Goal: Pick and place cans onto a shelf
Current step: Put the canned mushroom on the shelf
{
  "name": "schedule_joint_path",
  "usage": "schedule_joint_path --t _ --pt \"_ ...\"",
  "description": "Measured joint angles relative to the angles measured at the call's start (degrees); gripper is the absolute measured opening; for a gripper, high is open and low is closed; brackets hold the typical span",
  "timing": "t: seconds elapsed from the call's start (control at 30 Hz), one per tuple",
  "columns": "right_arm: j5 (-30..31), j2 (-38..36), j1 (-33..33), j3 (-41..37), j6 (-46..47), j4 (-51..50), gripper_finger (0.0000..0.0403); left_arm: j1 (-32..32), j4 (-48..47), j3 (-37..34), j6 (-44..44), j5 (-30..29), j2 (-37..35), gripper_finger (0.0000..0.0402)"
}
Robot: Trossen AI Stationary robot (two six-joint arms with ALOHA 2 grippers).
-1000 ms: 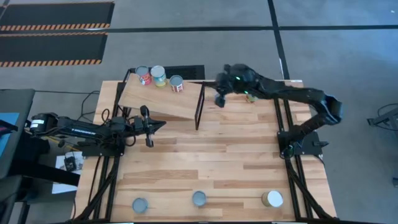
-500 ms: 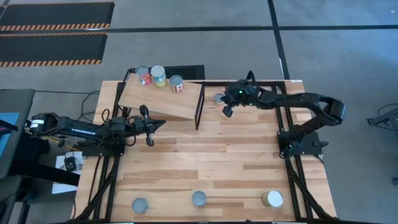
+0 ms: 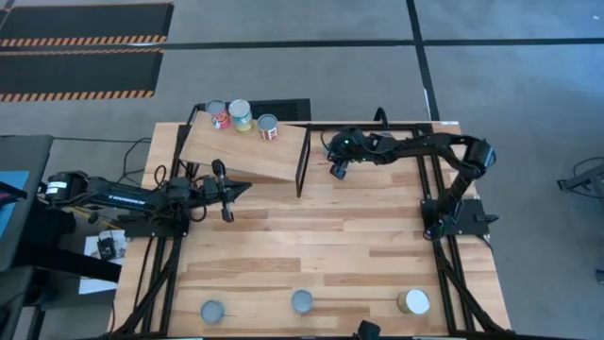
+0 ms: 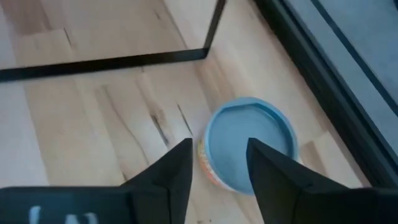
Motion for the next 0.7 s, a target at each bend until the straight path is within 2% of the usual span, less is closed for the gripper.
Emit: schedule_joint_path --t 0.13,0.27,0.4,0.6,0.7 --pt "0.0 2.8 -0.4 1.1 -1.7 -0.3 0.0183 0.0 -0.1 0.0 0.0 0.0 0.0 0.0001" --pt "0.6 4.9 -0.6 2.2 -2.0 -1.9 0.0166 0.0 -0.6 0.0 0.0 -0.1 0.0 0.0001" --pt "2.3 5.7 -0.5 3.1 -2.4 -3.3 0.0124 0.0 -0.6 0.0 0.1 -0.1 0.0 0.0001" --pt "2.6 4.5 -0.2 5.4 -2.8 -10.3 0.0027 0.0 -0.5 0.0 0.1 -0.1 0.0 0.0001" --pt "2.3 2.4 0.6 7.6 -3.2 -15.7 0.0011 0.0 -0.5 0.0 0.1 -0.1 0.0 0.0001"
